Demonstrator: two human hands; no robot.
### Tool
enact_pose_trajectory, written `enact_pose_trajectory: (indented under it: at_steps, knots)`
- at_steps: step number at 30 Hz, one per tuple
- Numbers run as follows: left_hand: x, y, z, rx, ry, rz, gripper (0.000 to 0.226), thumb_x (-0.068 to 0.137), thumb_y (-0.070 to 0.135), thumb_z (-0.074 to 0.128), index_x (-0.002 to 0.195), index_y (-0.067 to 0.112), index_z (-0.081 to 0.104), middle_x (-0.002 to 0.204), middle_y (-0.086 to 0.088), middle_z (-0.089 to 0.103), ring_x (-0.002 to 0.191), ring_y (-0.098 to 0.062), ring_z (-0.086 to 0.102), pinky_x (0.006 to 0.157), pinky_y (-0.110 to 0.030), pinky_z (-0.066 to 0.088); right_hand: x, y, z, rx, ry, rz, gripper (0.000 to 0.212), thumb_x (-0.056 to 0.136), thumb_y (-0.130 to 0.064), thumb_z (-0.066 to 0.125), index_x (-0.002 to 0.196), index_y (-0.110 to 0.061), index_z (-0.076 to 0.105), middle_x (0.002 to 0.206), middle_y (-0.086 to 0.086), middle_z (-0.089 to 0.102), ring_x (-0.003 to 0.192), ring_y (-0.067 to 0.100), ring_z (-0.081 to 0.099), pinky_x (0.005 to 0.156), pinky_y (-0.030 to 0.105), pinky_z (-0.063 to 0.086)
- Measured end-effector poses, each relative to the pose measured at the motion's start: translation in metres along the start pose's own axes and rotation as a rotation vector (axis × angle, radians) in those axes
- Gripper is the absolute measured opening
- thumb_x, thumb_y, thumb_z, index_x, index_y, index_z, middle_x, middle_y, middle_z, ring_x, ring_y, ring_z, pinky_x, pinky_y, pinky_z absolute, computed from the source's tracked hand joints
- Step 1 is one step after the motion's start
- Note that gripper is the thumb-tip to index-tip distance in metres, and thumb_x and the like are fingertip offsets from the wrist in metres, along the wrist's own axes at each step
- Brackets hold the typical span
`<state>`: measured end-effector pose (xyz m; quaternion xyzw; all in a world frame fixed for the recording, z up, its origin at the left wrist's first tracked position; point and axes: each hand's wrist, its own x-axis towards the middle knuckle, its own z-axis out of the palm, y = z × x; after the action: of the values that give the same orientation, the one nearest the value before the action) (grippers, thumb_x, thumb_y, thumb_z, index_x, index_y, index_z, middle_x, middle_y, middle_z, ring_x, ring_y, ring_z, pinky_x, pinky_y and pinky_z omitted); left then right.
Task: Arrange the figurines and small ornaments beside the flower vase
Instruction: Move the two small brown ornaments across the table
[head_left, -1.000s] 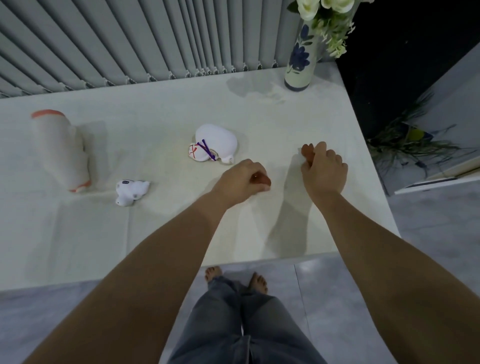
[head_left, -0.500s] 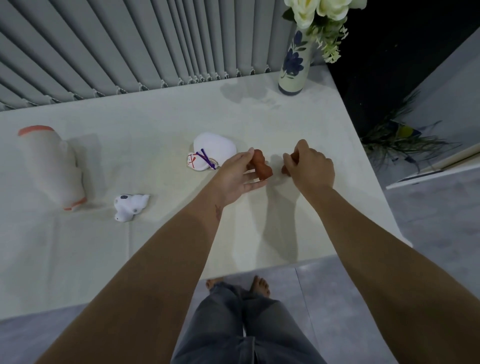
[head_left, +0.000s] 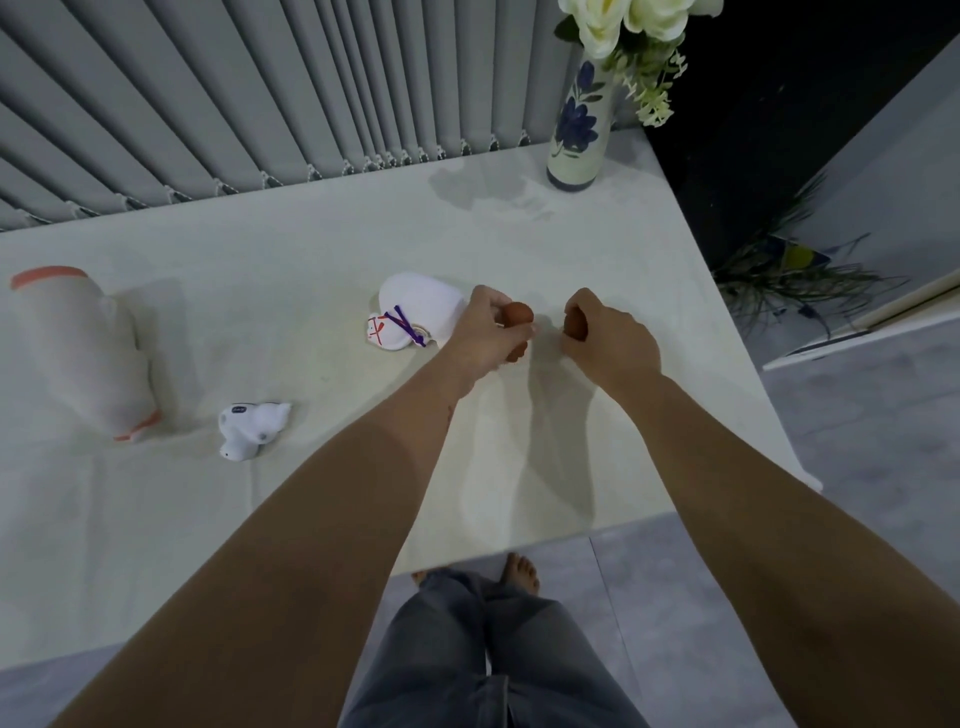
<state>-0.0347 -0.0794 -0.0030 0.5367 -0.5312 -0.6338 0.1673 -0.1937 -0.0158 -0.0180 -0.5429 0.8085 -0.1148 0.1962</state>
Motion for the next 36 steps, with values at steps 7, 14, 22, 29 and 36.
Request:
enact_pose_trajectory:
  at_steps: [7,14,22,29,36]
  knots:
    - [0.018,-0.003,0.011,0.368,0.102,0.278,0.032,0.083,0.014,0.071,0.109,0.014,0.054,0.102,-0.001,0.065,0.096,-0.024,0.064,0.083,-0.035,0.054,0.007,0.006,0.003,-0.022,0.037,-0.032,0.030,0.087,-0.024,0.053,0.117,-0.027,0.051,0.091,0.000,0.065,0.083,0.026,0.061,0.069,0.039,0.054]
    - [0.025,-0.018,0.008,0.447,0.105,0.337,0.033,0.081,0.009,0.070,0.111,0.016,0.059,0.109,-0.006,0.065,0.097,-0.020,0.062,0.090,-0.030,0.051,0.001,0.011,0.013,0.028,0.194,-0.129,0.041,0.089,-0.017,0.060,0.129,-0.017,0.057,0.107,0.010,0.062,0.100,0.031,0.056,0.082,0.043,0.051]
    - [0.021,-0.020,0.007,0.616,0.146,0.444,0.037,0.086,0.014,0.064,0.122,0.017,0.055,0.108,-0.002,0.067,0.099,-0.022,0.060,0.086,-0.033,0.051,0.006,0.010,0.012,0.151,0.200,-0.049,0.025,0.087,-0.016,0.061,0.110,-0.018,0.053,0.102,-0.001,0.063,0.093,0.022,0.059,0.075,0.040,0.053]
    - [0.035,0.002,0.021,0.611,0.145,0.421,0.038,0.088,0.008,0.058,0.124,0.017,0.054,0.113,-0.004,0.065,0.102,-0.024,0.060,0.087,-0.035,0.050,0.031,0.004,-0.001,0.146,0.198,-0.028,0.026,0.088,-0.016,0.060,0.112,-0.016,0.052,0.108,0.001,0.062,0.095,0.023,0.060,0.077,0.039,0.052]
    - [0.043,0.010,0.023,0.679,0.135,0.415,0.040,0.089,0.011,0.057,0.128,0.019,0.052,0.117,-0.005,0.064,0.106,-0.025,0.060,0.086,-0.036,0.050,0.037,0.011,-0.001,0.112,0.146,-0.034,0.028,0.088,-0.017,0.060,0.115,-0.017,0.053,0.108,0.003,0.064,0.094,0.025,0.062,0.079,0.042,0.054]
